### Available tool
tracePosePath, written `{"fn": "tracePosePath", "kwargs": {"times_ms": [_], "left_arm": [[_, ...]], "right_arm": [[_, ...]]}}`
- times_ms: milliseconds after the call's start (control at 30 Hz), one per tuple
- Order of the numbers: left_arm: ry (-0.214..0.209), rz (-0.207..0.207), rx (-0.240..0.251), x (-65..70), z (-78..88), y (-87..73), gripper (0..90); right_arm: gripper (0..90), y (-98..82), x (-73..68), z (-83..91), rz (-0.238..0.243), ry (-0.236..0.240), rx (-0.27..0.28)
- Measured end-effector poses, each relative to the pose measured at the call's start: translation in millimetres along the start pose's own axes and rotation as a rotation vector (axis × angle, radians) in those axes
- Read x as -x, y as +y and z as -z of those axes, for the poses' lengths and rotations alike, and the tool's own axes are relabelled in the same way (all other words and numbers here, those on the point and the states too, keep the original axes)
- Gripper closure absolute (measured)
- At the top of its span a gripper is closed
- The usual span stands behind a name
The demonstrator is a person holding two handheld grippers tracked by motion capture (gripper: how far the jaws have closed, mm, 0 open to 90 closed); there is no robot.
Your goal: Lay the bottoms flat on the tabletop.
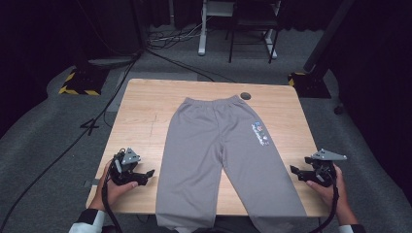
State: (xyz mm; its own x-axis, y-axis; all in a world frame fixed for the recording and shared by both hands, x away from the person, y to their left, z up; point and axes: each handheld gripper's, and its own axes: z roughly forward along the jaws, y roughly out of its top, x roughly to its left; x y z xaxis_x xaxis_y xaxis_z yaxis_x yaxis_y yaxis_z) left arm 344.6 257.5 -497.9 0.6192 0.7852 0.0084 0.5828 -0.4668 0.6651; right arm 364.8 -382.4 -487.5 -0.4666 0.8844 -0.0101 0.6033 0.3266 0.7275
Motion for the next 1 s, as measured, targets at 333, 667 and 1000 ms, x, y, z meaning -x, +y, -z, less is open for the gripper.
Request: {"fn": "tracePosePath", "kwargs": {"times_ms": [333,667,1000], "left_arm": [[-0.015,0.018,0.037,-0.6,2.3,-11.0,16.8],[-0.009,0.011,0.041,-0.1,0.2,-8.6,16.7],[-0.003,0.032,0.033,-0.6,-0.2,-8.1,15.0]], "right_arm": [[22.0,-13.8,1.3,-7.7,-0.029,-0.027,0.026],[21.9,-13.9,1.1,-7.7,-0.029,-0.031,0.027],[21.7,-13.8,1.5,-7.9,-0.029,-0.029,0.027]]}}
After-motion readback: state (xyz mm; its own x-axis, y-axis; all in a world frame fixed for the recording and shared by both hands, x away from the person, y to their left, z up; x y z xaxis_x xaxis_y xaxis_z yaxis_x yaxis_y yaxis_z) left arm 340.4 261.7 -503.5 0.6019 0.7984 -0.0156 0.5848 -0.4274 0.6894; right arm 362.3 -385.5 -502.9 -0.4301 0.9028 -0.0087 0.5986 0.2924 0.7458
